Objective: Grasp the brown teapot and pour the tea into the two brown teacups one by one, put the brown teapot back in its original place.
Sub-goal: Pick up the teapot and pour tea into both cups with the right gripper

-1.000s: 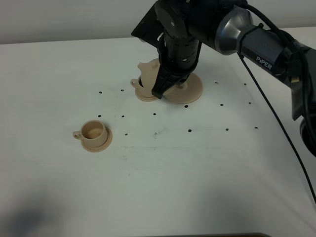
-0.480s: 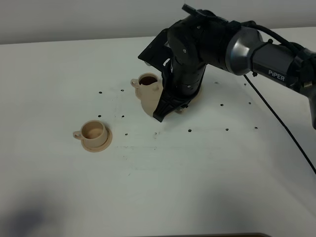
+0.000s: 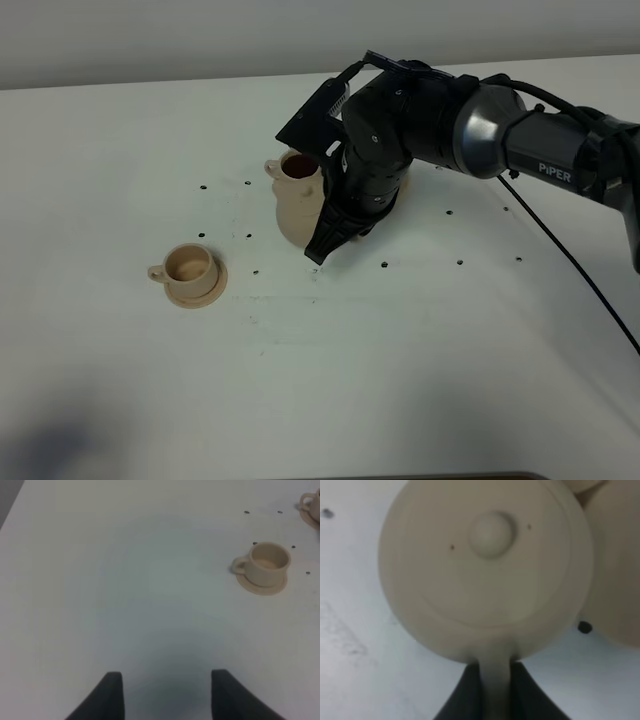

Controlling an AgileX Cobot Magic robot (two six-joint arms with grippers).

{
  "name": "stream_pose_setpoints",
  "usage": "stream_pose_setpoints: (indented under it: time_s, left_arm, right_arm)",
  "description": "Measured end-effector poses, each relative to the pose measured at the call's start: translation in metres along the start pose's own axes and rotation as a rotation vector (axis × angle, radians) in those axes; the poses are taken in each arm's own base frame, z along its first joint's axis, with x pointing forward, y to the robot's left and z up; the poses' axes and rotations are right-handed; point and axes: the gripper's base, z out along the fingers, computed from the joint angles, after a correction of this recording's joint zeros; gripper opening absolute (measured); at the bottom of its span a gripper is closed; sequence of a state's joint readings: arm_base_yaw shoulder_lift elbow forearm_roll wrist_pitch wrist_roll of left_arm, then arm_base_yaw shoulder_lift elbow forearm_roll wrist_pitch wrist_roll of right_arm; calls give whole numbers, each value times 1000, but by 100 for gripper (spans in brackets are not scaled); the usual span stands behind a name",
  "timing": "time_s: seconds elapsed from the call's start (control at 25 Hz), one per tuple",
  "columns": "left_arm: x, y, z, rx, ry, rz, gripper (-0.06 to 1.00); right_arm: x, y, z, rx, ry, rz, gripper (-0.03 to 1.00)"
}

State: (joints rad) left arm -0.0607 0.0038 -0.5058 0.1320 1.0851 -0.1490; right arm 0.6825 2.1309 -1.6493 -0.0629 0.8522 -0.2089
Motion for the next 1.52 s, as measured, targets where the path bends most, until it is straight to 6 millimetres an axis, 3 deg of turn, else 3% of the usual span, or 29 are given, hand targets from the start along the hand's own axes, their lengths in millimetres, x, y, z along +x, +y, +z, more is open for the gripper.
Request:
stream_pose_setpoints:
  time_s: [0.28,0.52,0.76,1.04,1.52]
  left_arm:
    - [0,0,0,0,0,0,43]
    - [0,0,0,0,0,0,43]
    - [0,0,0,0,0,0,43]
    - [0,0,0,0,0,1,43]
    - [0,0,0,0,0,1,43]
  right_arm:
    - [-9,32,-44,33,-35,-128,9]
    - [-18,78,-53,155,-50,-385,9]
    - [-26,109,-56,255,-101,-629,9]
    - [-30,115,-24,364,-57,-817,9]
    - [-35,110,-10,490,-44,-957,9]
